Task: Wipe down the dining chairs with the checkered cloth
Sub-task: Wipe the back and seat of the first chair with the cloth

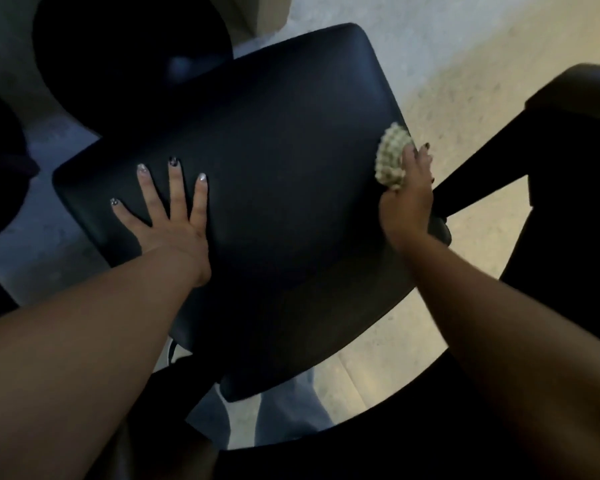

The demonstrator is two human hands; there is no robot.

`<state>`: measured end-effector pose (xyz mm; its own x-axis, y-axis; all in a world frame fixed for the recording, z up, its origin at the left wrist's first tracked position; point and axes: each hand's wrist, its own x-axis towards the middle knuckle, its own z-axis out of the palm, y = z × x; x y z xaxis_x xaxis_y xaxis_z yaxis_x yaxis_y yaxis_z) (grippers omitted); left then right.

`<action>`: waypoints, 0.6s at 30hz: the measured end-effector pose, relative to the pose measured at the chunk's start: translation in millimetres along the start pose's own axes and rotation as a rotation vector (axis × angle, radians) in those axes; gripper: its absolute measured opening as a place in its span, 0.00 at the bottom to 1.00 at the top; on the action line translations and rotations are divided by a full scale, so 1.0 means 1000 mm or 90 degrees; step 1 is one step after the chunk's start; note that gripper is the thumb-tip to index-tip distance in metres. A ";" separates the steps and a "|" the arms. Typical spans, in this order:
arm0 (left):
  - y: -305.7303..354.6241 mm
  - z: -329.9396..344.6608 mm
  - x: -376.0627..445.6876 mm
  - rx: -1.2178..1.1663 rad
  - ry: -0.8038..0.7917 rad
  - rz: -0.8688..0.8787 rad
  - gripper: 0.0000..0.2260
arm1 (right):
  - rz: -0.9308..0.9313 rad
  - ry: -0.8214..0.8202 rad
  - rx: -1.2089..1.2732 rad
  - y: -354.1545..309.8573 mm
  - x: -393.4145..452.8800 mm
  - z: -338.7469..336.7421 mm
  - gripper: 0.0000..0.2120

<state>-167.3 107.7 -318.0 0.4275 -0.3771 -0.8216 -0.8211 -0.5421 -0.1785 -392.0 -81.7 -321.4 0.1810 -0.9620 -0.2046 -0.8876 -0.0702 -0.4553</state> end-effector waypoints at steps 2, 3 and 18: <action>0.000 0.001 0.002 0.001 -0.006 -0.002 0.66 | 0.035 -0.014 -0.030 0.006 0.002 0.007 0.34; 0.001 0.002 0.002 0.002 -0.004 -0.004 0.66 | 0.045 -0.004 -0.040 0.004 -0.004 0.016 0.34; 0.005 0.008 0.004 -0.002 0.048 -0.024 0.70 | 0.240 0.171 0.078 -0.017 -0.086 0.022 0.36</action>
<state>-172.6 109.4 -326.6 0.4852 -0.4120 -0.7713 -0.8028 -0.5594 -0.2062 -383.0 8.0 -314.9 -0.2740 -0.9499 -0.1503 -0.8112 0.3122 -0.4944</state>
